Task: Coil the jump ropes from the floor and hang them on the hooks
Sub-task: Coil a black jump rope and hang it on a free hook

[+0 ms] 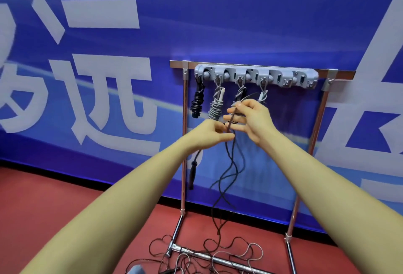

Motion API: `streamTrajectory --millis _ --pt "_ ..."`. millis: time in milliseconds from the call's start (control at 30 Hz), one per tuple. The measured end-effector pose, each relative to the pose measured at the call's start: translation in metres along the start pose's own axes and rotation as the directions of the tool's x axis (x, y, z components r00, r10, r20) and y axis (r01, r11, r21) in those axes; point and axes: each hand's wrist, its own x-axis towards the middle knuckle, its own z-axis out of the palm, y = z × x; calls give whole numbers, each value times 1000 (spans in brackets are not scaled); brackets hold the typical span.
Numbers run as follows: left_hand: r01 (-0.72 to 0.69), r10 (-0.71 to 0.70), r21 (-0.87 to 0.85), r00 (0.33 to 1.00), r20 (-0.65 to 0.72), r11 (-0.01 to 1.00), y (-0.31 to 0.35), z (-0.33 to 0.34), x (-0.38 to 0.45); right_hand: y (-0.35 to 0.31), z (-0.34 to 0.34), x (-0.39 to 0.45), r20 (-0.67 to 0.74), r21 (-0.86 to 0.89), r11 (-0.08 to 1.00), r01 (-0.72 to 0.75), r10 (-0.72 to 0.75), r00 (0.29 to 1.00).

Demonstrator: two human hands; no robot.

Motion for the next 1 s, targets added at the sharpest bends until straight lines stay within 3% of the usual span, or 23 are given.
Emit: streamTrajectory --millis 133,233,367,467,567,667,767,867,1000 --pt "12 -22 -92 994 -106 996 -3 11 7 0 -9 3 -78 51 998 21 -17 997" --pt "16 -28 -69 985 -171 997 -1 11 15 6 -23 1 -91 -74 997 -8 1 996" --pt "0 -23 -97 972 -233 995 8 3 22 24 -34 -10 70 -311 949 -55 80 994" --pt "-9 -20 -107 962 -273 994 19 -4 26 38 -31 -16 219 -476 879 19 98 971" --pt "-33 -30 -201 953 -302 979 29 -9 24 45 -23 -19 258 -575 816 56 116 959" --pt "-49 -54 -300 945 -323 953 33 -12 20 41 -15 -19 218 -492 870 38 81 973" --pt "23 -133 -367 951 -280 930 23 -11 16 29 -9 -16 114 -339 941 23 16 993" --pt "89 -143 -269 971 -191 959 2 -5 7 15 -7 -10 24 -180 983 45 -41 999" --pt "69 -76 -79 993 -86 995 -18 10 -1 -2 -3 0 -47 108 993 42 -37 998"
